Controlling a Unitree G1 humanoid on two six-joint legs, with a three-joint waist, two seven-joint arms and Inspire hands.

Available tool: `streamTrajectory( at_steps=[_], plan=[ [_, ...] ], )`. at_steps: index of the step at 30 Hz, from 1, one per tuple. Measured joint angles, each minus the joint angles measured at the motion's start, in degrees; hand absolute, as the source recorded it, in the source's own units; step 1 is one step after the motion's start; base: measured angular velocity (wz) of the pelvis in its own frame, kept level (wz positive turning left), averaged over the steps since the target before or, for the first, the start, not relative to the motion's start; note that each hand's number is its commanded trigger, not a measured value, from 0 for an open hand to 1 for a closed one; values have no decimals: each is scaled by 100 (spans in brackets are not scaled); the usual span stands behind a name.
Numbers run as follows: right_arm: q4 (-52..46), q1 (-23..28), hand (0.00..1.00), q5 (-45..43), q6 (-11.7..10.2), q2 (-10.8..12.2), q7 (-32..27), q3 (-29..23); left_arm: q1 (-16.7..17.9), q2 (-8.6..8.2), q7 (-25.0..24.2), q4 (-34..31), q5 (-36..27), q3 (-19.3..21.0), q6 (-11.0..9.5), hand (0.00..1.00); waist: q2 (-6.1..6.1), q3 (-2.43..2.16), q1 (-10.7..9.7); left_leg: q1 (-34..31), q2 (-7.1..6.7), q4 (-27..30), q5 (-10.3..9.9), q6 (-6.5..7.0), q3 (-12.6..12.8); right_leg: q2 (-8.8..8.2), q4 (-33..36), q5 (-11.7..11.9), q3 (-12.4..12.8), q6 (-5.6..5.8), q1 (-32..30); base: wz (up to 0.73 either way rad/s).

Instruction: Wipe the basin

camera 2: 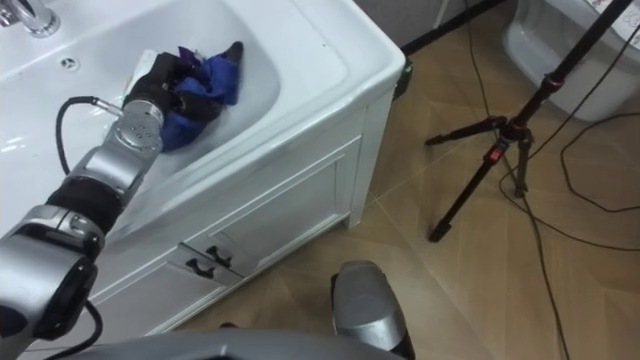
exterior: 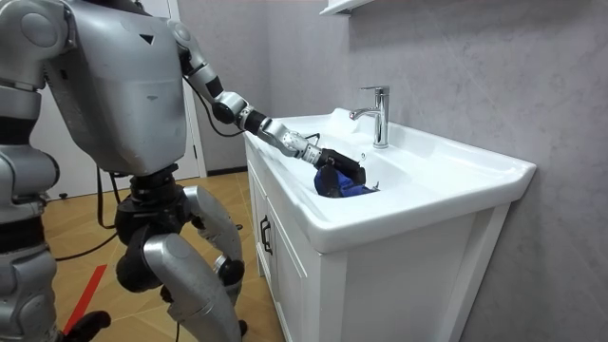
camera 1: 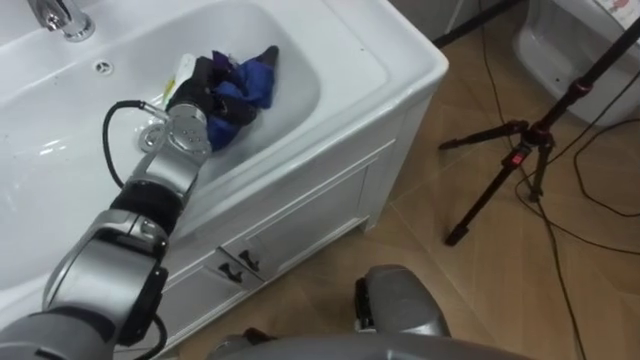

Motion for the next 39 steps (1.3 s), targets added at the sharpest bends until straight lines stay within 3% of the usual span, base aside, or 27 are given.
streamTrajectory(
  at_steps=[10, 13, 19, 24, 30, 35, 36, 39],
  plan=[
    [11, 21, 0, 13, -52, -120, 109, 1, 1, -14, -349, -424, -1, -131, 6, 100, 1, -4, -3, 43, -56, -84, 22, 31, -11, -75, -54, -5, -116, 44, 98, 6],
    [-1, 9, 0, 46, -103, -222, 125, -11, 2, -15, -467, -442, -1, -131, 5, 100, -18, -3, 8, 110, -58, -125, 21, 26, -1, -71, -106, -10, -141, 53, 181, 3],
    [-23, -147, 0, 40, -94, -211, -141, -5, 44, -75, -534, -422, -214, -150, -16, 100, -85, -7, 107, 261, -145, -329, 65, -18, 3, -58, -289, 23, -137, 98, 340, 1],
    [-56, -10, 0, 39, -93, -204, -149, -5, 206, -89, -707, -458, -458, -115, -216, 100, -108, -24, 290, 396, -139, -562, 125, -99, 24, 111, -682, 153, -154, 115, 540, -6],
    [-66, 126, 0, 43, -111, -186, -144, -12, 508, -131, -895, -609, -450, -89, -529, 100, -132, -59, 506, 640, -168, -786, 172, -181, 79, 172, -943, 184, -189, 126, 802, -1],
    [-96, 81, 0, 45, -103, -157, -143, -72, 770, -226, -942, -572, -325, 17, -683, 100, -118, -91, 648, 963, -249, -1108, 256, -315, 79, 279, -1237, 201, -145, 138, 1137, -2],
    [-110, 112, 0, 42, -86, -126, -135, -159, 854, -270, -946, -506, -262, 89, -726, 100, -170, -78, 710, 1091, -307, -1209, 287, -363, 105, 298, -1290, 203, -119, 133, 1231, -9],
    [-240, 186, 0, 5, -65, -94, -98, -356, 1063, -315, -956, -442, -87, 264, -838, 100, -150, -152, 742, 1186, -372, -1340, 382, -419, 79, 300, -1353, 193, -124, 117, 1294, -1]
  ],
)
